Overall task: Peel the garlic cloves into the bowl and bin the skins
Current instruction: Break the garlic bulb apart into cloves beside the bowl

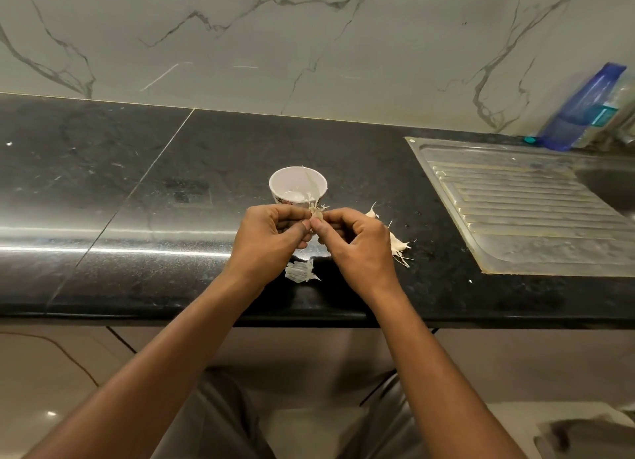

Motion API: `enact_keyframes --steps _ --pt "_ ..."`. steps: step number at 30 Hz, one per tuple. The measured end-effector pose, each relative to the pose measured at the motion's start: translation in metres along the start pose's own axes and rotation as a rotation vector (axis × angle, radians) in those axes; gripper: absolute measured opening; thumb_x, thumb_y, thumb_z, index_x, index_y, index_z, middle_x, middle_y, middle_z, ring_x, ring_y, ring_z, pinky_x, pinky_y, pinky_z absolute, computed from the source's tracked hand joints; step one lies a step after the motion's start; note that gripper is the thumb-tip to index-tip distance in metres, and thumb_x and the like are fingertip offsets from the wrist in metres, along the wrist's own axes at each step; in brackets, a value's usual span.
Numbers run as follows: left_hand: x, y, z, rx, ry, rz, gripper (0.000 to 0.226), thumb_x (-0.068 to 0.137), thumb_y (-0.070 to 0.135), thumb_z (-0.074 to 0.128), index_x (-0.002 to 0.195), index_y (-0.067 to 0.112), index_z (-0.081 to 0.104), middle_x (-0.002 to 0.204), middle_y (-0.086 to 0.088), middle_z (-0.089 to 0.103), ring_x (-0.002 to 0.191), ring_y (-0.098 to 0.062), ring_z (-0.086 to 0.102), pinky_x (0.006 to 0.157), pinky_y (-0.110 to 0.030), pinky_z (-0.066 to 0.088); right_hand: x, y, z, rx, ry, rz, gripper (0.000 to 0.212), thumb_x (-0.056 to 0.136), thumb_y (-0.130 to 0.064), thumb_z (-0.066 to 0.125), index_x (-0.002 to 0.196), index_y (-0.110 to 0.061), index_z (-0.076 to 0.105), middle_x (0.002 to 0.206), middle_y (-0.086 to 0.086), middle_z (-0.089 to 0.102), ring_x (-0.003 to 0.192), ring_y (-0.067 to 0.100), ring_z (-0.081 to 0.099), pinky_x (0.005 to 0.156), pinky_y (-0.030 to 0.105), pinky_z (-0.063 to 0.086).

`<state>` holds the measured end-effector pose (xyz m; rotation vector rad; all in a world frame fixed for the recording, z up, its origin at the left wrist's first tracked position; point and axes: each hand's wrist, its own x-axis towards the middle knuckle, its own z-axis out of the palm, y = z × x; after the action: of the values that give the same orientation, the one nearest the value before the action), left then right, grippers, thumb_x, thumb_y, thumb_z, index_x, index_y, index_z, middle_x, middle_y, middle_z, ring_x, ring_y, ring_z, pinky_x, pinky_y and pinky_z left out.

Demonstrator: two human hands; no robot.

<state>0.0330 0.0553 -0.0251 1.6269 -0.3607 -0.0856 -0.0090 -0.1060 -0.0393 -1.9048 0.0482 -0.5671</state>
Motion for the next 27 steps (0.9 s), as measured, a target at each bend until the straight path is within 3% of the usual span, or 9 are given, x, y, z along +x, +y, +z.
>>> enact_keyframes --steps 11,18,23,27 --pt "0.002 0.003 0.000 0.141 0.014 0.060 0.022 0.096 0.002 0.071 0.096 0.021 0.081 0.083 0.000 0.081 0.078 -0.016 0.077 0.072 -0.027 0.062 -0.003 0.001 0.000 -0.064 0.058 -0.039 0.009 0.097 -0.019 0.079 0.103 -0.018 0.086 0.083 -0.012 0.080 0.072 0.007 0.075 0.066 0.023 0.059" --pt "0.001 0.003 0.003 0.245 0.042 0.075 0.035 0.097 0.002 0.068 0.088 0.034 0.079 0.077 0.003 0.079 0.075 -0.023 0.076 0.077 -0.045 0.065 -0.005 0.001 0.000 -0.140 0.112 -0.048 0.009 0.094 -0.019 0.081 0.101 -0.019 0.086 0.084 -0.014 0.080 0.076 0.000 0.074 0.069 0.016 0.057" --pt "0.000 0.004 0.001 0.339 0.106 0.100 0.032 0.095 0.002 0.068 0.091 0.031 0.078 0.070 0.017 0.075 0.067 -0.001 0.072 0.069 -0.022 0.061 -0.004 0.000 -0.001 -0.253 0.250 -0.047 0.009 0.096 -0.021 0.078 0.092 -0.018 0.085 0.079 -0.009 0.079 0.071 0.005 0.071 0.069 0.028 0.058" --pt "0.002 0.001 -0.012 0.290 0.137 0.037 0.021 0.095 0.002 0.069 0.096 0.019 0.081 0.078 0.004 0.080 0.072 -0.012 0.077 0.079 -0.041 0.067 -0.006 -0.002 0.000 -0.311 0.296 -0.066 0.011 0.096 -0.024 0.078 0.090 -0.017 0.084 0.079 -0.010 0.078 0.071 0.003 0.070 0.069 0.022 0.058"
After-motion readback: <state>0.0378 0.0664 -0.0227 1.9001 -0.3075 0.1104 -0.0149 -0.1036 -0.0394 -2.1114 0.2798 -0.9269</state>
